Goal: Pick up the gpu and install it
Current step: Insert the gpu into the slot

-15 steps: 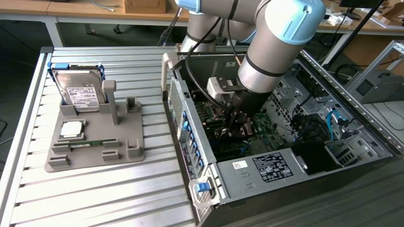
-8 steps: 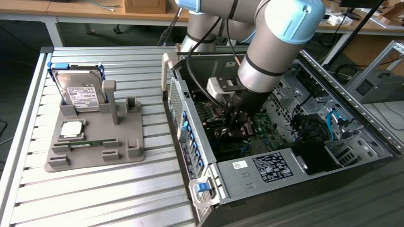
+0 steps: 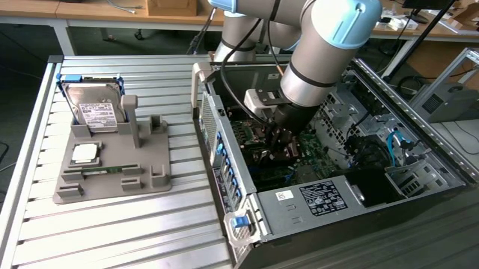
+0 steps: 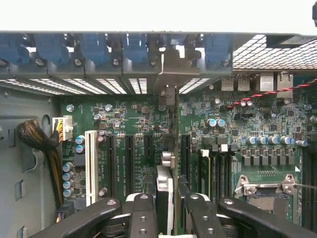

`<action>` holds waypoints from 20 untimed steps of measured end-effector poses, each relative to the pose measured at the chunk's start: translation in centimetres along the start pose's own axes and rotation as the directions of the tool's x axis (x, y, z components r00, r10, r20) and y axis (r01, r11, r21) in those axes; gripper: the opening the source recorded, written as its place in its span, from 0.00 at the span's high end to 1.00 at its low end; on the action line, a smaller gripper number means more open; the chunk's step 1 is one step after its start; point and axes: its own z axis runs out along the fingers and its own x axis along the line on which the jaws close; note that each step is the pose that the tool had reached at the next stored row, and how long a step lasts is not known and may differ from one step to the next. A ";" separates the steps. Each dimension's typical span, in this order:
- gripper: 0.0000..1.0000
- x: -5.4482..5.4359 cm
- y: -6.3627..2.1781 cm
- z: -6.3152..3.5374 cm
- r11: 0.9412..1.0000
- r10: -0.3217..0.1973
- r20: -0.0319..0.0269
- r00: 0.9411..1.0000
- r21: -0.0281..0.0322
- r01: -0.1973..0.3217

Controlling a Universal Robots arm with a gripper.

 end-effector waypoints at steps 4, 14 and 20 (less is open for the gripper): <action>0.73 0.0 0.01 0.00 1.000 -0.004 0.000 1.000 0.000 0.004; 0.73 0.2 0.00 -0.02 1.000 -0.008 0.002 1.000 -0.001 0.008; 0.73 0.2 0.00 -0.02 1.000 -0.009 0.004 1.000 0.000 0.009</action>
